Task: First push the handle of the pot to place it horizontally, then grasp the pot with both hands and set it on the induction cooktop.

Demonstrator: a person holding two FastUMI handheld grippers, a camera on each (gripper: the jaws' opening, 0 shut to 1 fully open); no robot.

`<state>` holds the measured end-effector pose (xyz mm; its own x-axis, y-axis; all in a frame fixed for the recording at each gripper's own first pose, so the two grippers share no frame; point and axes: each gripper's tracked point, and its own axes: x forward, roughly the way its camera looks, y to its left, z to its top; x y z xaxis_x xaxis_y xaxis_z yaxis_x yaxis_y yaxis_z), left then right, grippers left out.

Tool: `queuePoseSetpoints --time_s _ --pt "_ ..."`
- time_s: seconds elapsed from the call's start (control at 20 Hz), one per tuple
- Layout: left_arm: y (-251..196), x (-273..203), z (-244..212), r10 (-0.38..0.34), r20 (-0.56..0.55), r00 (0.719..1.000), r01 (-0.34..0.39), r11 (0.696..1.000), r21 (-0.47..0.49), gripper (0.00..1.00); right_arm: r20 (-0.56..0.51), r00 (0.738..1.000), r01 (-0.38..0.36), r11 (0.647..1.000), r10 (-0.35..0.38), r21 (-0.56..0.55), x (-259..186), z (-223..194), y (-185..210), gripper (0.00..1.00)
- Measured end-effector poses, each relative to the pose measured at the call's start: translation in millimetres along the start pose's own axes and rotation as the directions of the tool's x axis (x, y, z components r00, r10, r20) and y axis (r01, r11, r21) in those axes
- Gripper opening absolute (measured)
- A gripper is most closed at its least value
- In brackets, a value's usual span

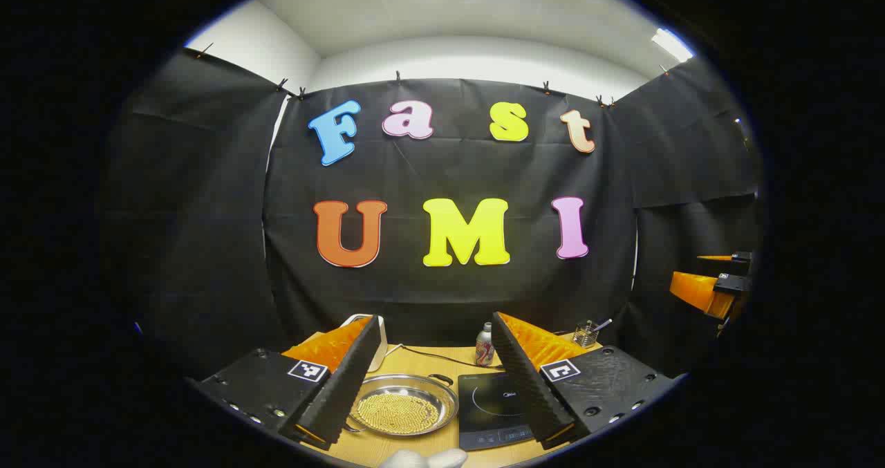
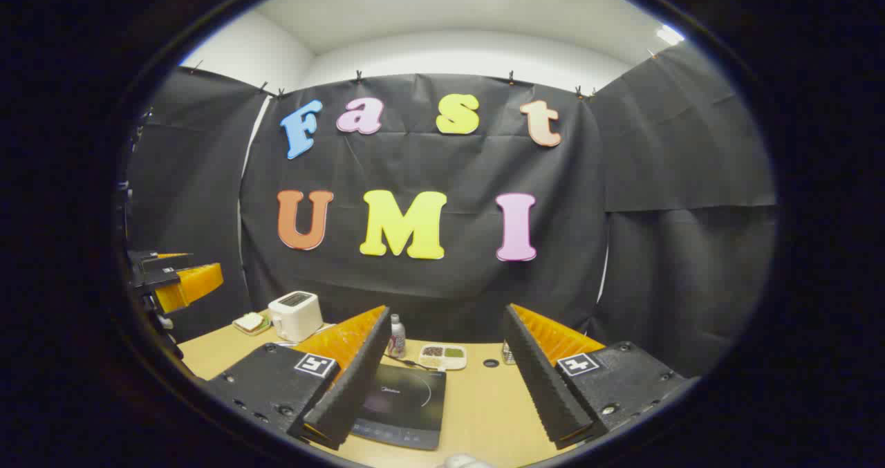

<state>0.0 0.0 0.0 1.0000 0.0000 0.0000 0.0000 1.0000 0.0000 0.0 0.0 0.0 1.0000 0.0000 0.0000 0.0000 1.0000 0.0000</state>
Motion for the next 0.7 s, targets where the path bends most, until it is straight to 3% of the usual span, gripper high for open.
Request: queuePoseSetpoints --time_s 0.05,0.7 --pt "0.4 0.0 -0.7 0.0 -0.003 1.0 0.0 1.0 0.002 0.96 -0.001 1.0 0.001 1.0 -0.001 0.002 -0.9 0.0 -0.5 0.98" --pt "0.9 -5.8 3.5 -0.009 0.02 1.0 0.009 1.0 0.019 0.96 -0.012 1.0 0.024 1.0 -0.024 0.011 -4.7 -4.5 -8.3 1.0"
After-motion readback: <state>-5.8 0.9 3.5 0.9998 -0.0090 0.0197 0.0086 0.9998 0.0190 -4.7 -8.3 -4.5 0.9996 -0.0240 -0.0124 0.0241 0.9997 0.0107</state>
